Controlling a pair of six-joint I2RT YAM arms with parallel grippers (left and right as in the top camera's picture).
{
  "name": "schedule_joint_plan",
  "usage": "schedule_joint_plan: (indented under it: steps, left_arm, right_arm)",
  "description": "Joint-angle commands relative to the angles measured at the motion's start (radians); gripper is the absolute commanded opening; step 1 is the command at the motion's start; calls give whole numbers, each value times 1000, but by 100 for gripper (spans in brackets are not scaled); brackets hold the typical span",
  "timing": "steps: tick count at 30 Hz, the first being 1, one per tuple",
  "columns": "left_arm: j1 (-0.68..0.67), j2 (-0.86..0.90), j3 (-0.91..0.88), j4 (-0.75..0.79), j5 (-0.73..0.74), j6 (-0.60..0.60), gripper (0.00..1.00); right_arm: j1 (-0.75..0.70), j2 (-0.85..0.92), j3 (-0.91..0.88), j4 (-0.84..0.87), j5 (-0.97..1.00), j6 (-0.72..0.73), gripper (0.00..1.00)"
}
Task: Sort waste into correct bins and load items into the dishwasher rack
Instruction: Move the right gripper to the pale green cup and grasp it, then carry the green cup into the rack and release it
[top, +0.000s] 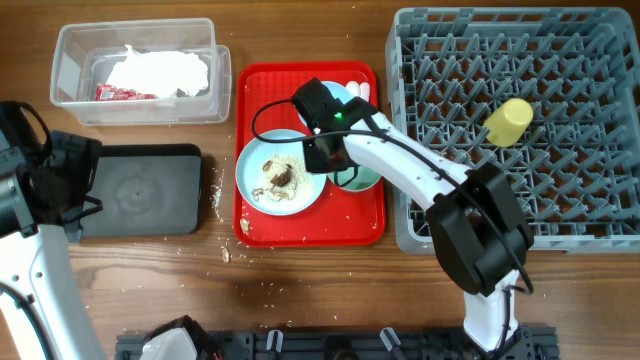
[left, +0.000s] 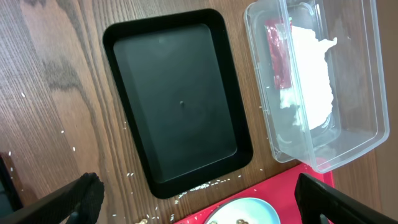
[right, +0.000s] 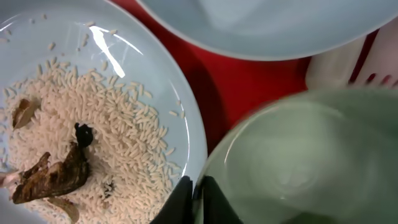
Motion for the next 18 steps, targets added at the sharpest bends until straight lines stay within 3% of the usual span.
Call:
schedule_joint_plan:
  steps: [1,10,18]
  left_arm:
    - [6,0,-1,3,-10,6,100]
    - [6,0,-1,3,-10,6,100]
    - [6,0,-1,3,-10,6,100]
  right_arm:
    - [5,26,-8,4,-53,5,4]
    - [-8,-21,108,-95,-111,6,4]
    - [-155,-258,133,-191,-115,-30,4]
